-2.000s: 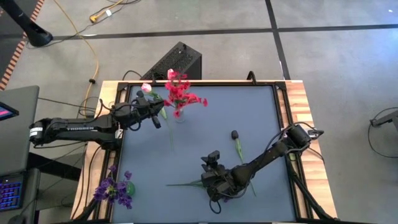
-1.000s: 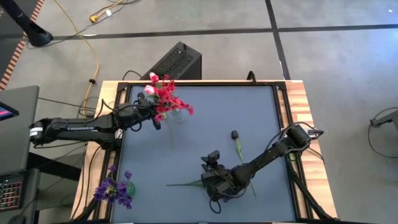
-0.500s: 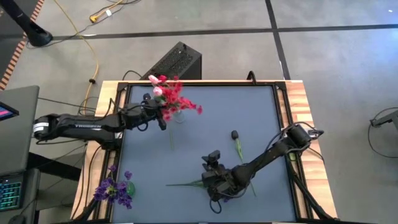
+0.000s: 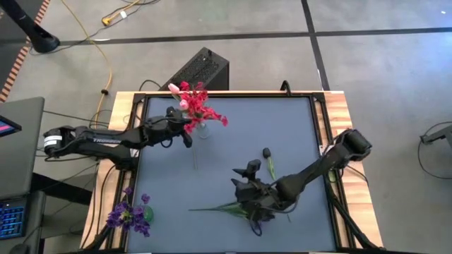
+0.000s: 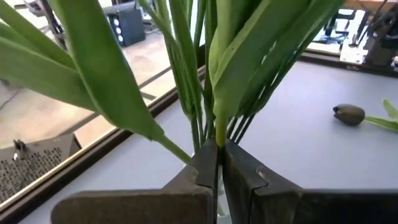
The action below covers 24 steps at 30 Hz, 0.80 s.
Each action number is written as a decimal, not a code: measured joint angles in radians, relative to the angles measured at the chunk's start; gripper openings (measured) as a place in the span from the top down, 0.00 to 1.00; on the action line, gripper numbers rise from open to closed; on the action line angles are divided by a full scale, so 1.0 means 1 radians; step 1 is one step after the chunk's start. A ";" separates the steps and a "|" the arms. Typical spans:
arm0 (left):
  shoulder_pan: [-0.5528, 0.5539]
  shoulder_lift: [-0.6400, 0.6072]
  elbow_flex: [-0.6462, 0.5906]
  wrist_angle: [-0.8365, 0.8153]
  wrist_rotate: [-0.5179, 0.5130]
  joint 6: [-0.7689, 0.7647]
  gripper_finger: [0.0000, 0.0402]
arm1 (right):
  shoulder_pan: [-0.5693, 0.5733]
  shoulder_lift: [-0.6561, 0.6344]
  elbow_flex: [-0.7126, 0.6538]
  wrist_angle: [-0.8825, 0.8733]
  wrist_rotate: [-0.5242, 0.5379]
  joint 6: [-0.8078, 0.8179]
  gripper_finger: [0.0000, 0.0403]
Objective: Sort flowers into vase by color
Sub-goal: Put the pink tulip into the transparent vase
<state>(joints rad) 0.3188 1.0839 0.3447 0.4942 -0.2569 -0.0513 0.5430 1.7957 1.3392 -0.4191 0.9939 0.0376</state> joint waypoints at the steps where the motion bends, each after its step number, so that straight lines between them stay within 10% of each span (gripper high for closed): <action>1: 0.000 0.008 0.000 0.001 0.001 -0.004 1.00 | 0.000 -0.014 0.000 -0.001 0.000 0.013 0.47; 16: 0.000 0.031 0.000 0.014 0.054 0.002 0.98 | 0.003 -0.131 0.000 -0.071 -0.028 0.070 0.47; 24: -0.001 0.021 0.000 -0.011 0.091 -0.013 0.76 | 0.013 -0.137 0.000 -0.144 -0.031 0.173 0.47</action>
<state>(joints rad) 0.3180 1.1053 0.3447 0.4832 -0.1658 -0.0643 0.5558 1.6588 1.3392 -0.5628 0.9630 0.2101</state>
